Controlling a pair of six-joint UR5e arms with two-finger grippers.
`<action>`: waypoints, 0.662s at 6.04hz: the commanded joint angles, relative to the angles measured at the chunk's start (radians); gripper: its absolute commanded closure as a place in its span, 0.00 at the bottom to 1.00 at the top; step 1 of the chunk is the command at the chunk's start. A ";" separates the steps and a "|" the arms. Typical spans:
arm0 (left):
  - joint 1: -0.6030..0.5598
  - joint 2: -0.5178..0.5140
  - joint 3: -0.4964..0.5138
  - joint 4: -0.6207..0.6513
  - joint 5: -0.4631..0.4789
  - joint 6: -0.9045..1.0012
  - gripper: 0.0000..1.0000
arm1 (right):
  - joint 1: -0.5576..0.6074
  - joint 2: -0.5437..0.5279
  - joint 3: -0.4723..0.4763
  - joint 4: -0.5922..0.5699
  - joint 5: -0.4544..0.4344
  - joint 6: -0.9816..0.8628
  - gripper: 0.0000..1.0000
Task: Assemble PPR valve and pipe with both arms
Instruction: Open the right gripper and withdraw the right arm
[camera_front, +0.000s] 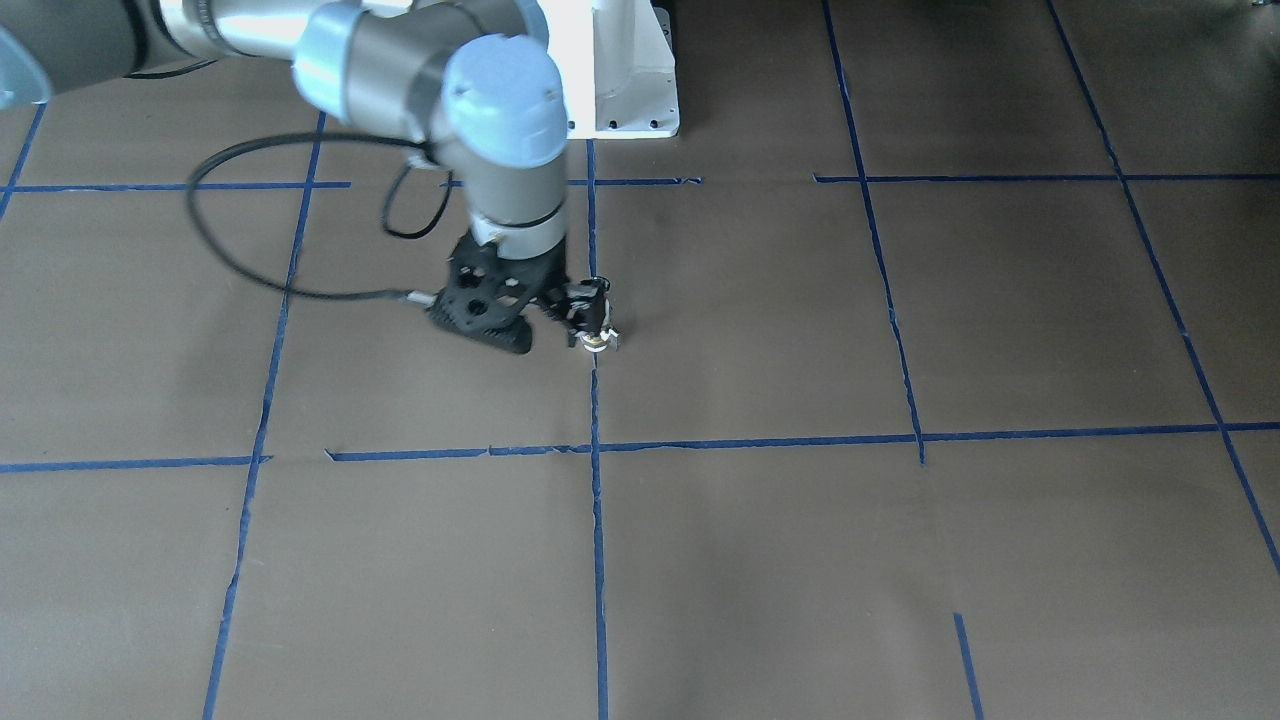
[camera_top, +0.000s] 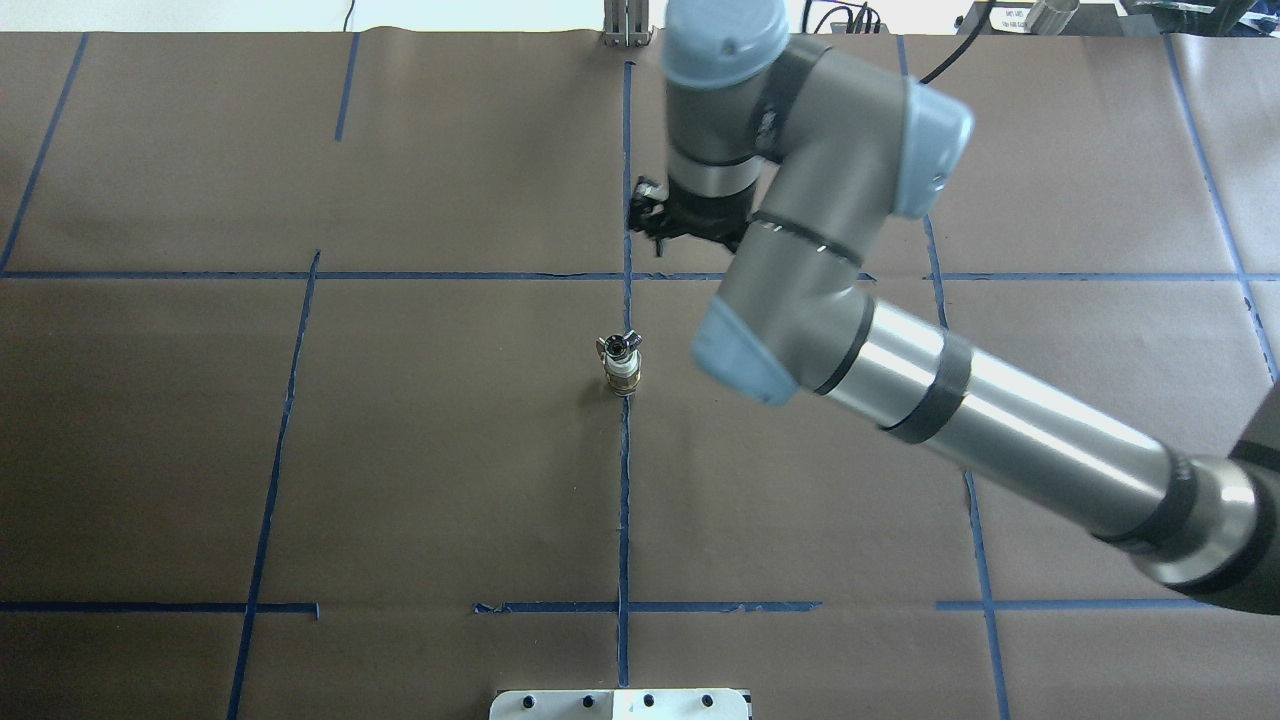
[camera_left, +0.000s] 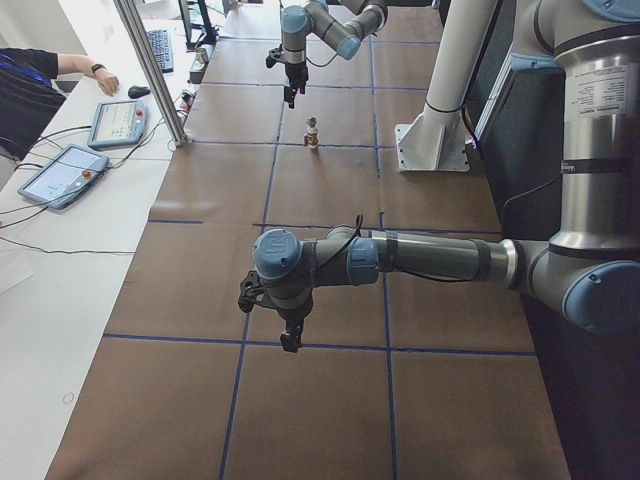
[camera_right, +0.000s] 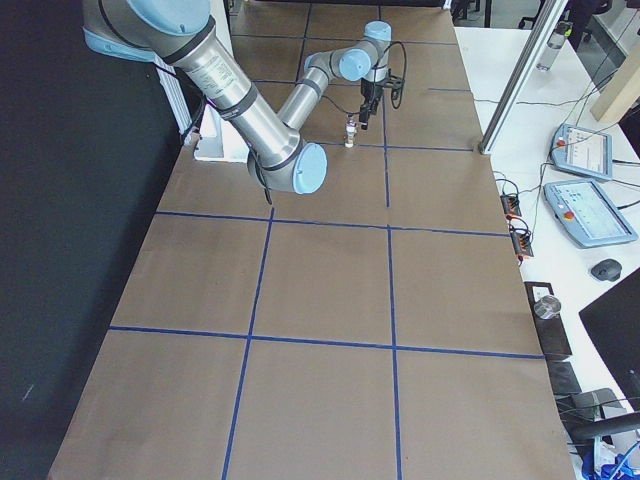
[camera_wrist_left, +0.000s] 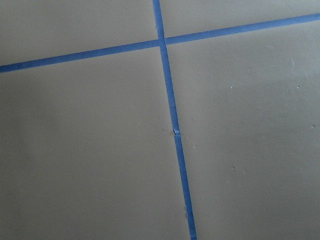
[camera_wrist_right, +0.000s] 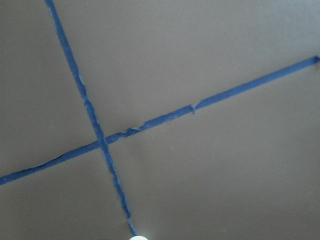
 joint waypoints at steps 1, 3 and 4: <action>0.000 0.002 0.004 0.000 0.001 -0.001 0.00 | 0.255 -0.252 0.105 -0.004 0.166 -0.494 0.00; 0.000 0.012 -0.004 0.000 0.005 0.008 0.00 | 0.464 -0.505 0.128 0.006 0.204 -1.008 0.00; 0.001 0.013 0.002 0.005 0.046 0.005 0.00 | 0.589 -0.618 0.133 0.007 0.234 -1.253 0.00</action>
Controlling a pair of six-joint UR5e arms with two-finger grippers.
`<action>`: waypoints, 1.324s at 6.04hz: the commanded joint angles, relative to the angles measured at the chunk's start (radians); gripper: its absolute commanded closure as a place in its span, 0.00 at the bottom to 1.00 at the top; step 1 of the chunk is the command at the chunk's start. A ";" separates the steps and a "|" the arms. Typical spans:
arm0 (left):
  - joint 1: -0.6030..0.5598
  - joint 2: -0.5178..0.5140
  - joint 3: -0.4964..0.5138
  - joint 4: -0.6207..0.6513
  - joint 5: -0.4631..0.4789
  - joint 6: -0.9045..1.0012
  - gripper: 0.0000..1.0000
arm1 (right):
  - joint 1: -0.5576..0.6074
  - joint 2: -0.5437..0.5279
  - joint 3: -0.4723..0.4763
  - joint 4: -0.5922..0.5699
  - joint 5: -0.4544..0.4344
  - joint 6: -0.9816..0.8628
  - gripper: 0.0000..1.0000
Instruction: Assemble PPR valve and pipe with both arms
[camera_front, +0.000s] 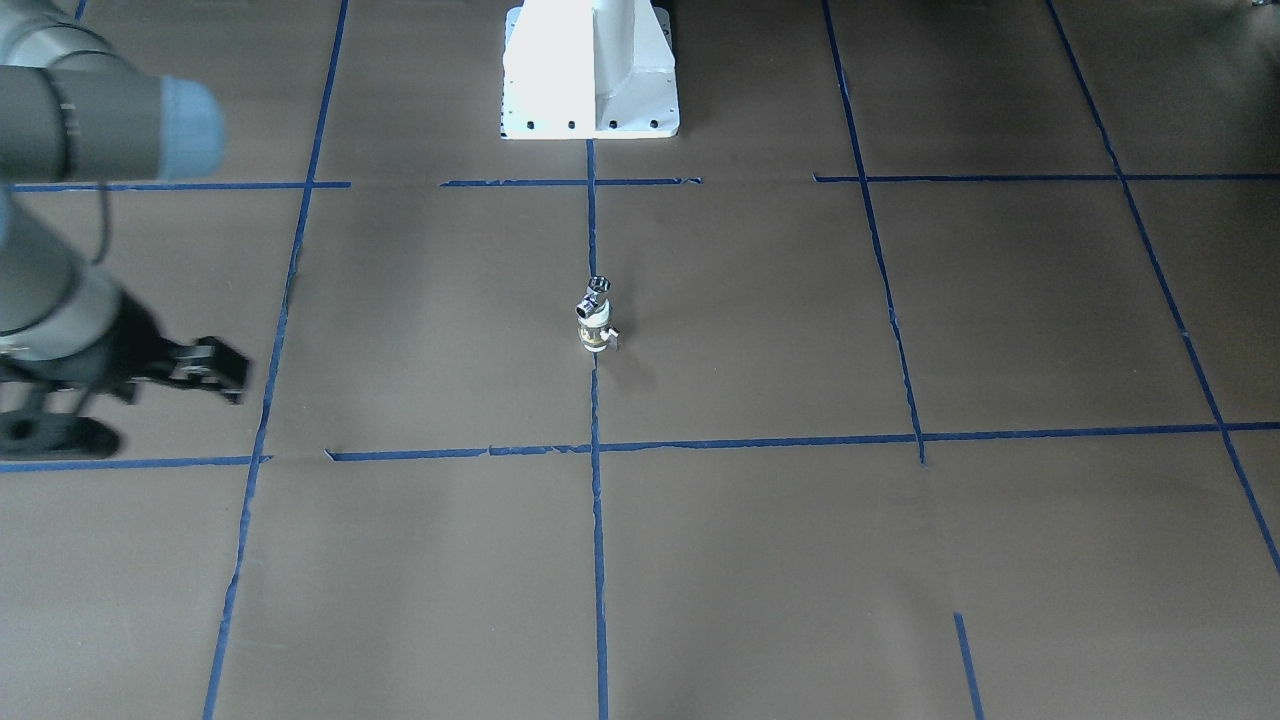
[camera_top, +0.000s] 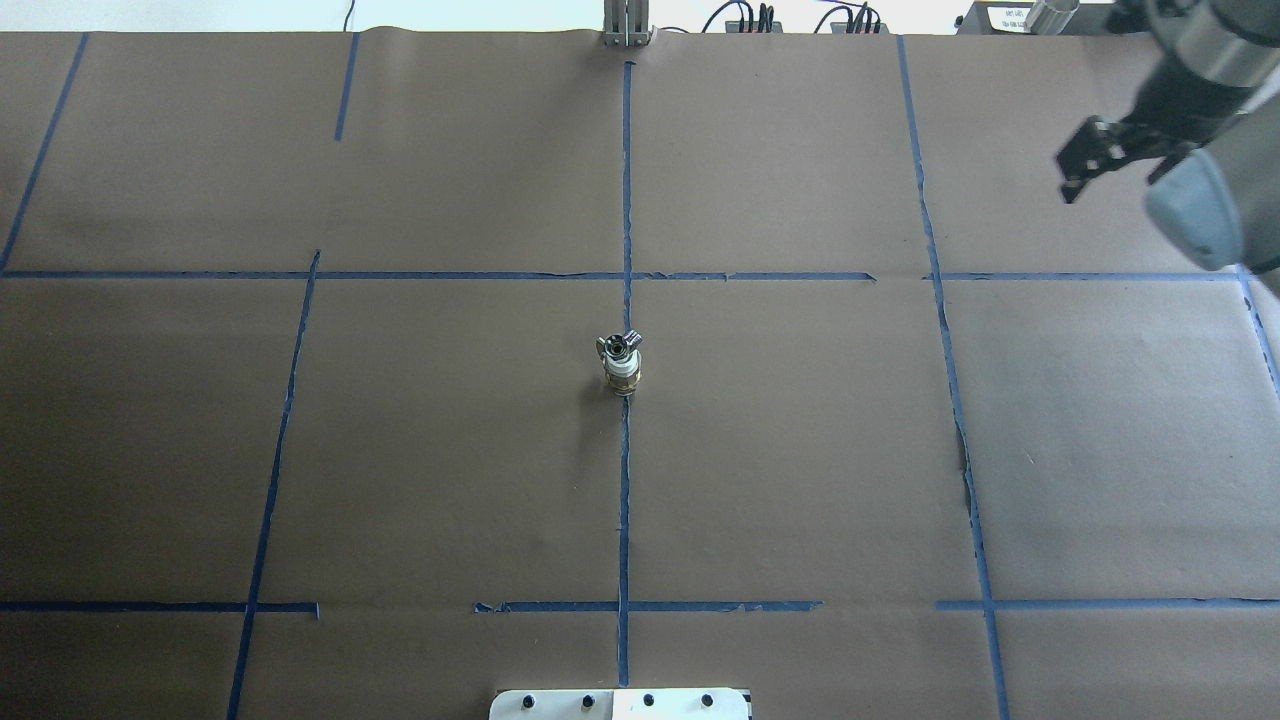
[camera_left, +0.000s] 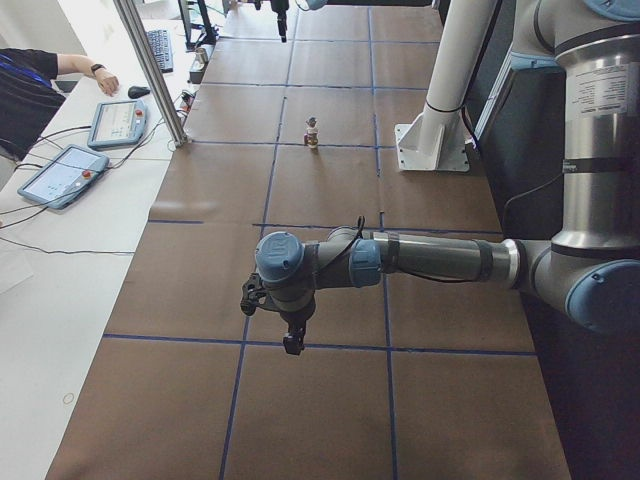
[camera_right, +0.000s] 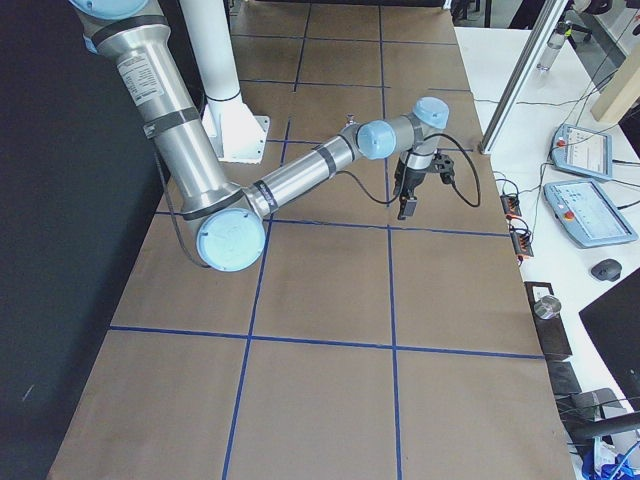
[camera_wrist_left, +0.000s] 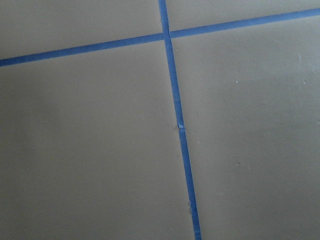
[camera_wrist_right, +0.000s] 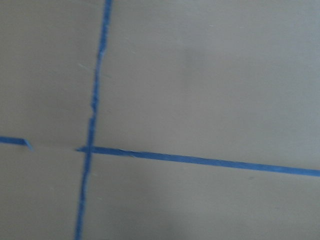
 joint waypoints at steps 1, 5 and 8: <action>0.001 -0.001 -0.001 0.000 0.084 0.000 0.00 | 0.218 -0.215 -0.001 0.001 0.025 -0.465 0.00; 0.001 0.005 0.006 0.015 0.063 -0.007 0.00 | 0.334 -0.521 0.000 0.184 0.091 -0.574 0.02; 0.003 0.029 -0.010 0.014 0.052 -0.001 0.00 | 0.332 -0.509 -0.004 0.228 0.091 -0.504 0.00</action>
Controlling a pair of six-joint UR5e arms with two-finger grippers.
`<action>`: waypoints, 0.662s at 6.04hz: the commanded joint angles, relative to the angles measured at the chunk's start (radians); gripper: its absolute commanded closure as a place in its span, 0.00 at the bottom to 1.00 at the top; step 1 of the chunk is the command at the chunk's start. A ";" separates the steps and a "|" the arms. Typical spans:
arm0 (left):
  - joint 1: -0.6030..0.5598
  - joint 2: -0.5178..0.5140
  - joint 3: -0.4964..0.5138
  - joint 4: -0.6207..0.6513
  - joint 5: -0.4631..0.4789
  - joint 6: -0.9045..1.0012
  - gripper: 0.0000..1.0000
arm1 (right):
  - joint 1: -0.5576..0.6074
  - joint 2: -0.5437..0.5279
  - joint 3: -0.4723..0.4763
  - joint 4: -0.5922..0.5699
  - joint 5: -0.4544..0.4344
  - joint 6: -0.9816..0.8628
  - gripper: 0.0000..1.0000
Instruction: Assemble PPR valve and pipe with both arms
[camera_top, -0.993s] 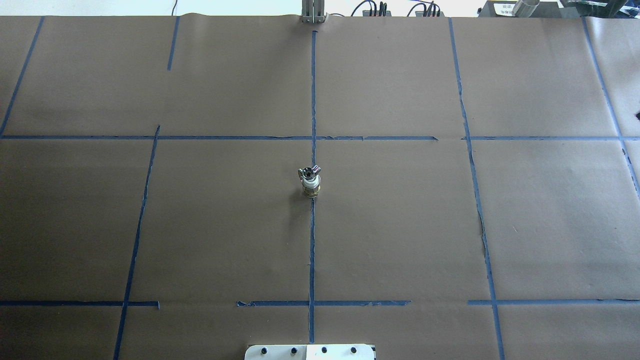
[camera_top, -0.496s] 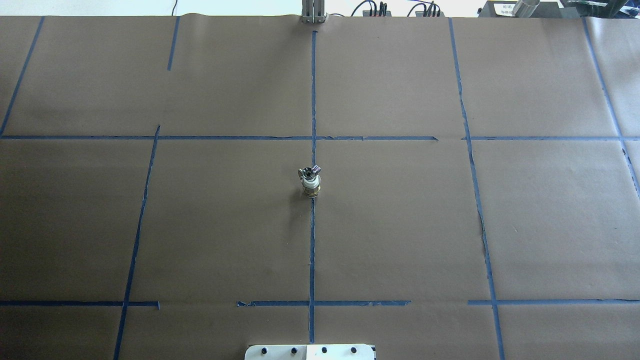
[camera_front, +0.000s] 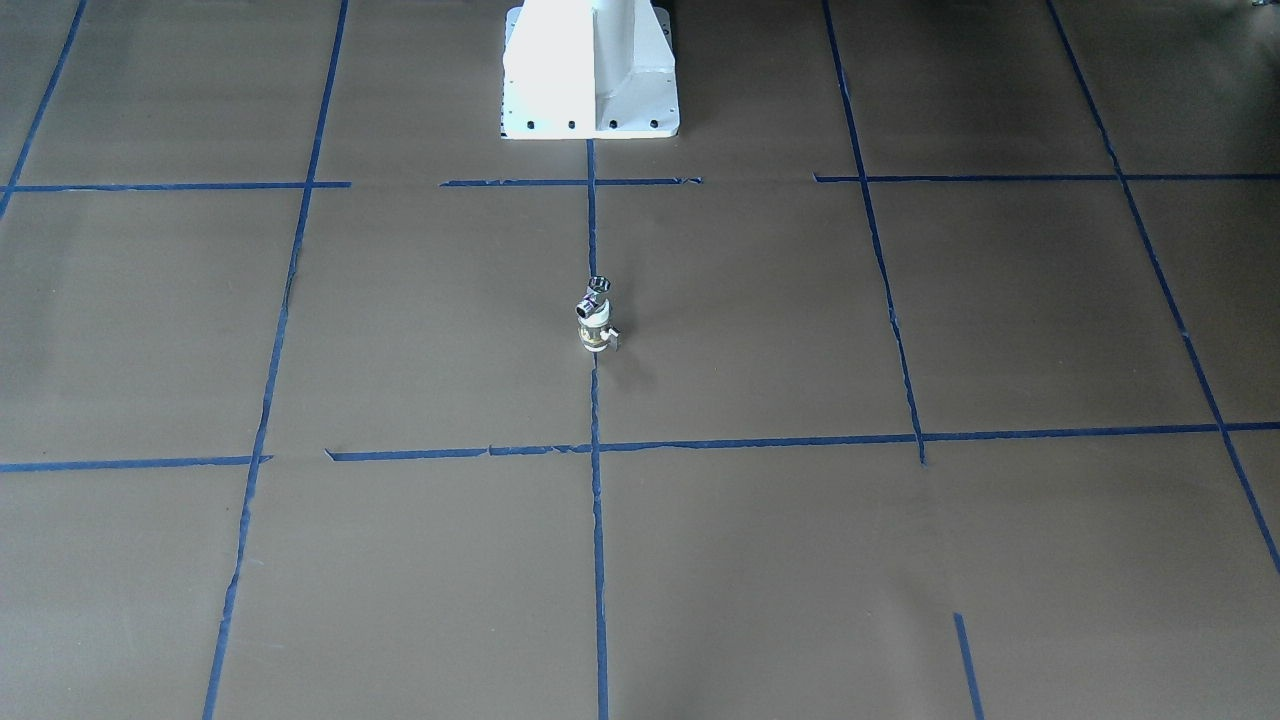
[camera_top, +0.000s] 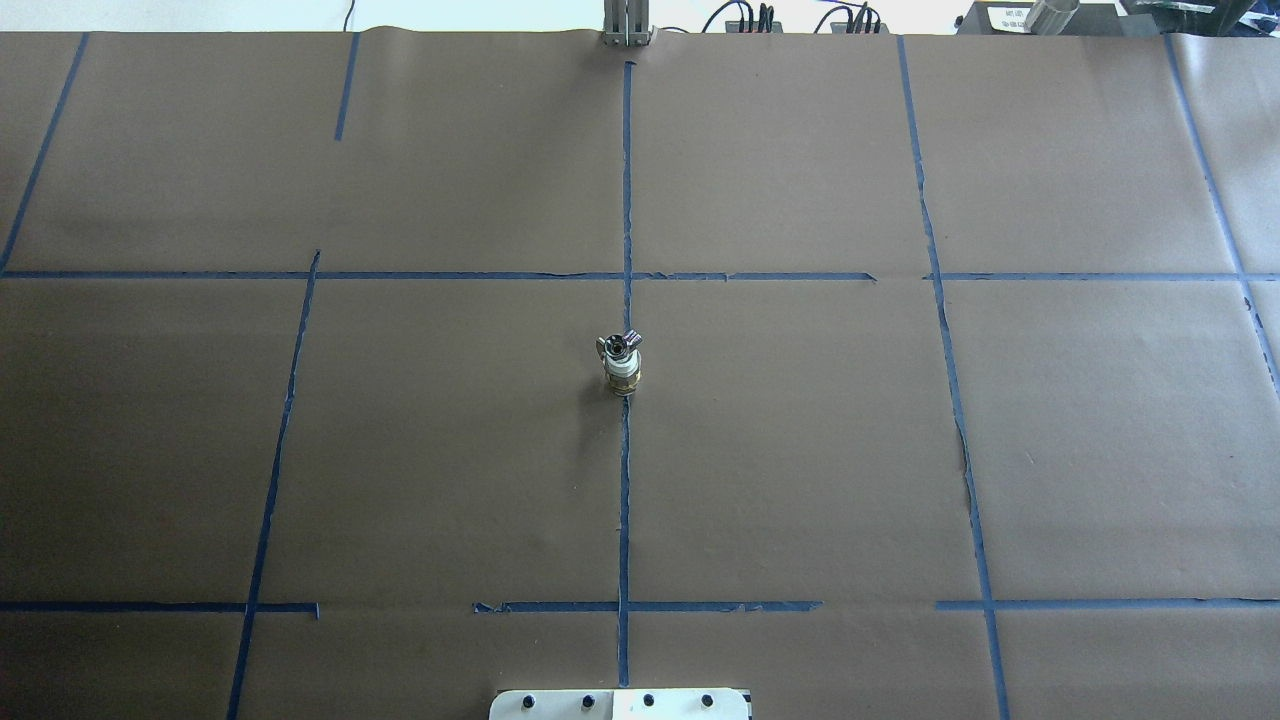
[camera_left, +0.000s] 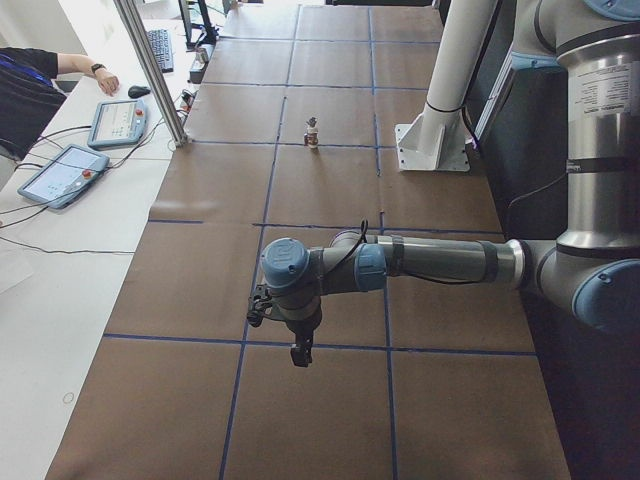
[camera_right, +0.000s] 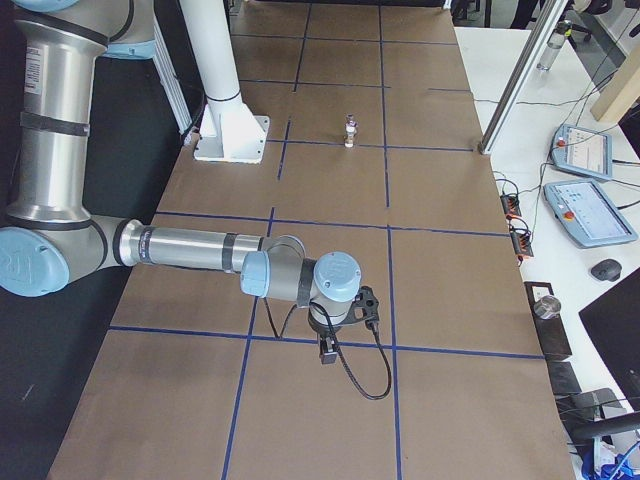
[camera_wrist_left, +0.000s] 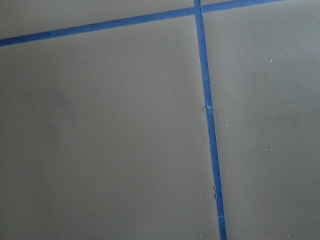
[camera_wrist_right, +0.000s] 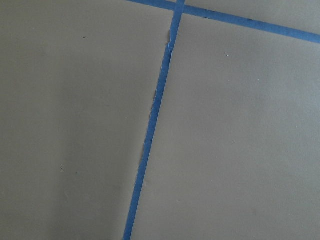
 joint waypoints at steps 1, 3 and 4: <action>0.001 0.005 -0.006 0.004 0.001 0.005 0.00 | -0.002 0.001 -0.006 0.027 0.001 0.031 0.00; 0.001 0.005 0.003 0.000 0.002 0.005 0.00 | -0.002 0.001 -0.006 0.029 0.004 0.036 0.00; 0.001 0.005 0.003 0.000 0.003 0.005 0.00 | -0.002 -0.001 -0.009 0.029 0.004 0.036 0.00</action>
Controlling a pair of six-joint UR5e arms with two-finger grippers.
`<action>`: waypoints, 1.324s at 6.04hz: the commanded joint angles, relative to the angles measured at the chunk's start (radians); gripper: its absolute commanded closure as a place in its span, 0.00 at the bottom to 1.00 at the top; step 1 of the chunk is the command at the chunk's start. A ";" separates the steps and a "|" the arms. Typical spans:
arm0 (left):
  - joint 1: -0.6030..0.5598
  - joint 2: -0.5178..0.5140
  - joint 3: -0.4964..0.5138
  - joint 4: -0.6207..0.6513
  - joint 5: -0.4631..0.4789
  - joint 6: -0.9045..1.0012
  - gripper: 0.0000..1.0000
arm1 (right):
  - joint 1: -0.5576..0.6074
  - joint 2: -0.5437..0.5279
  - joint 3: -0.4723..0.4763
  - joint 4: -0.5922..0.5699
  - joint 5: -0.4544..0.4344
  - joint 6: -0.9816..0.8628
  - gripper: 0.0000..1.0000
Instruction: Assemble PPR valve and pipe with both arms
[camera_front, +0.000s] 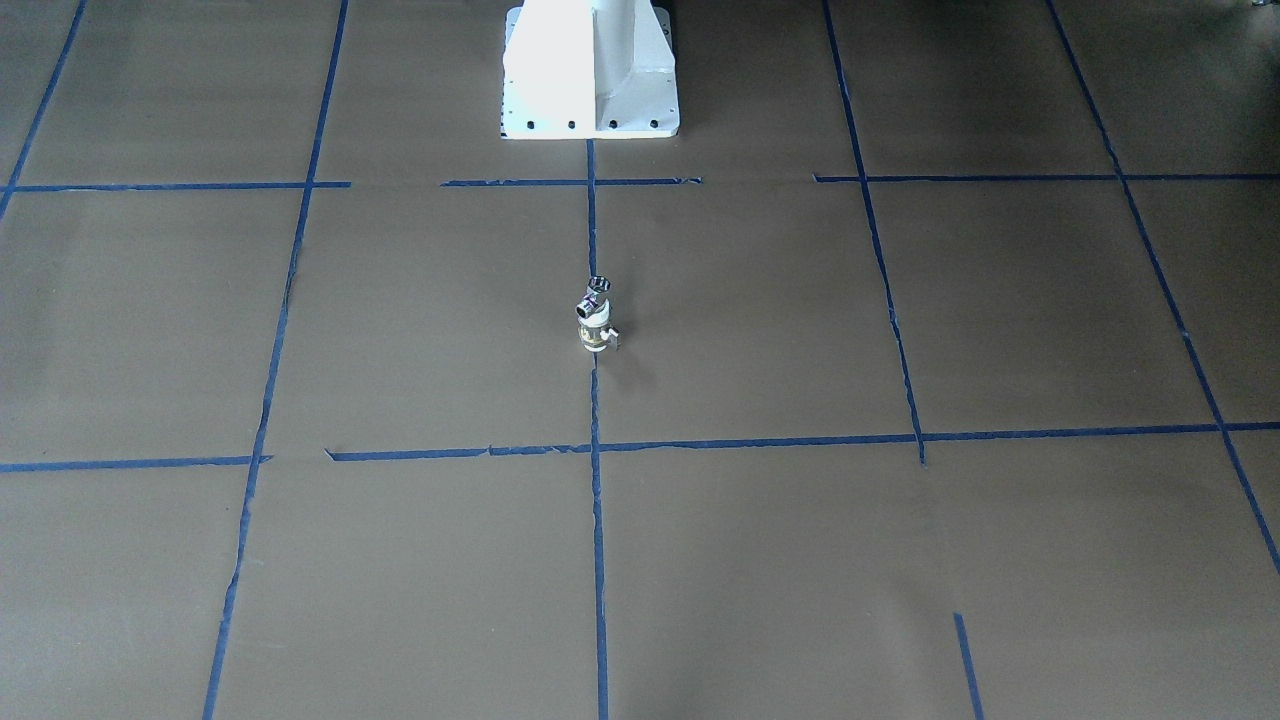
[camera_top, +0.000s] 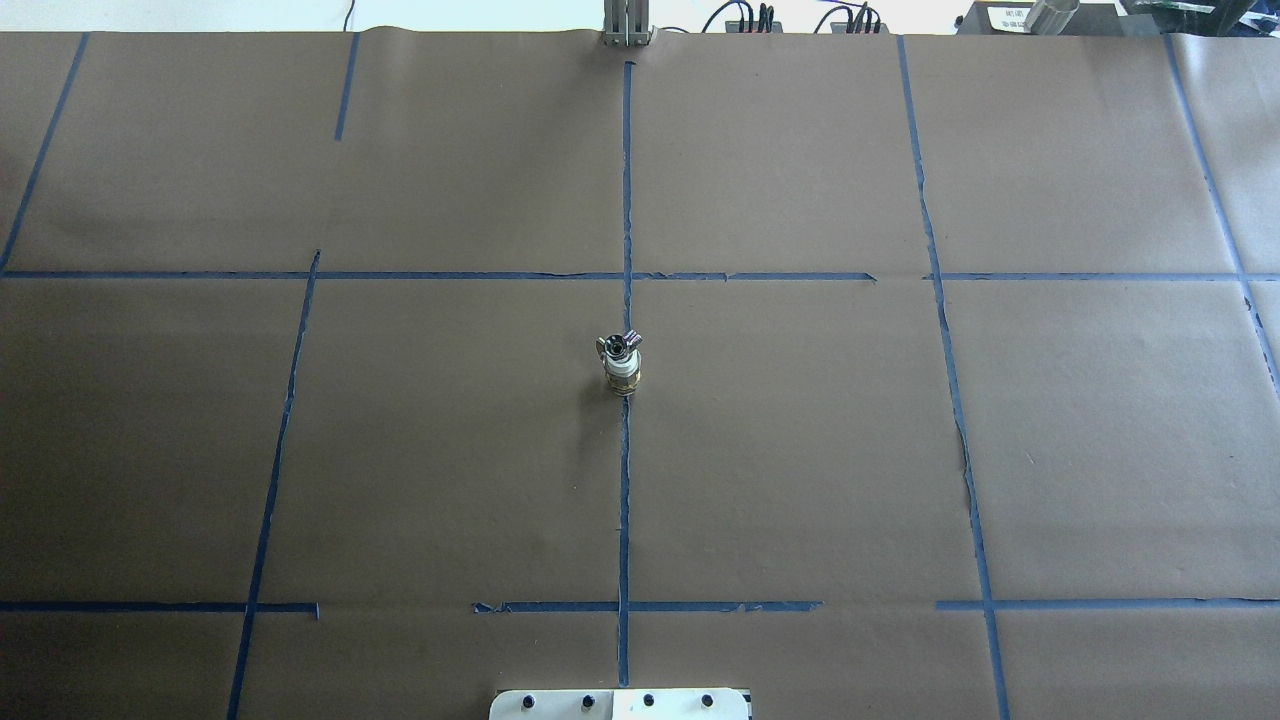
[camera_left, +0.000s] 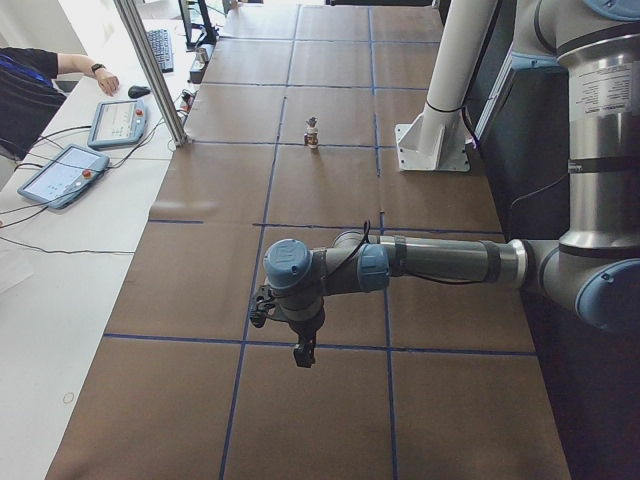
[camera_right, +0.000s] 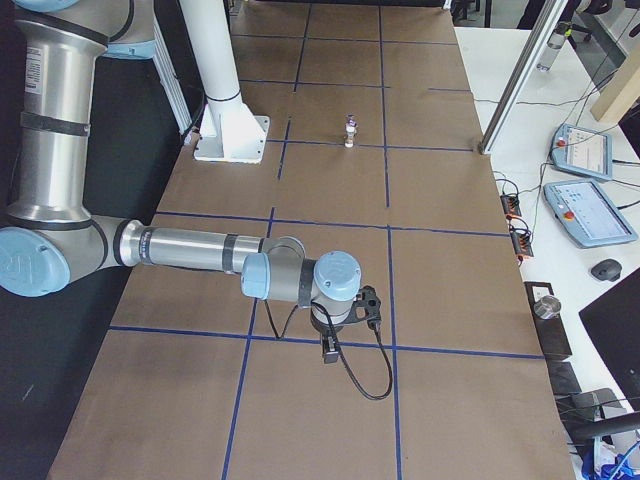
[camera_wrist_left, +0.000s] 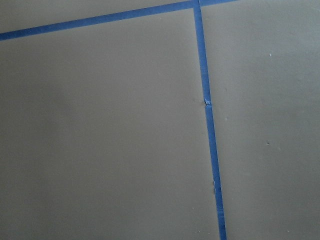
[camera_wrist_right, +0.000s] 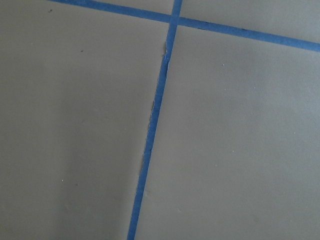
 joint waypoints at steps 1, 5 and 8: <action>0.000 0.000 0.001 0.000 0.000 0.000 0.00 | 0.000 -0.003 -0.002 0.000 0.002 -0.001 0.00; 0.000 0.002 0.003 0.000 0.000 -0.001 0.00 | 0.000 -0.003 -0.002 0.002 0.020 0.001 0.00; 0.000 0.002 0.001 -0.005 0.000 -0.001 0.00 | 0.000 -0.003 -0.002 0.002 0.022 -0.001 0.00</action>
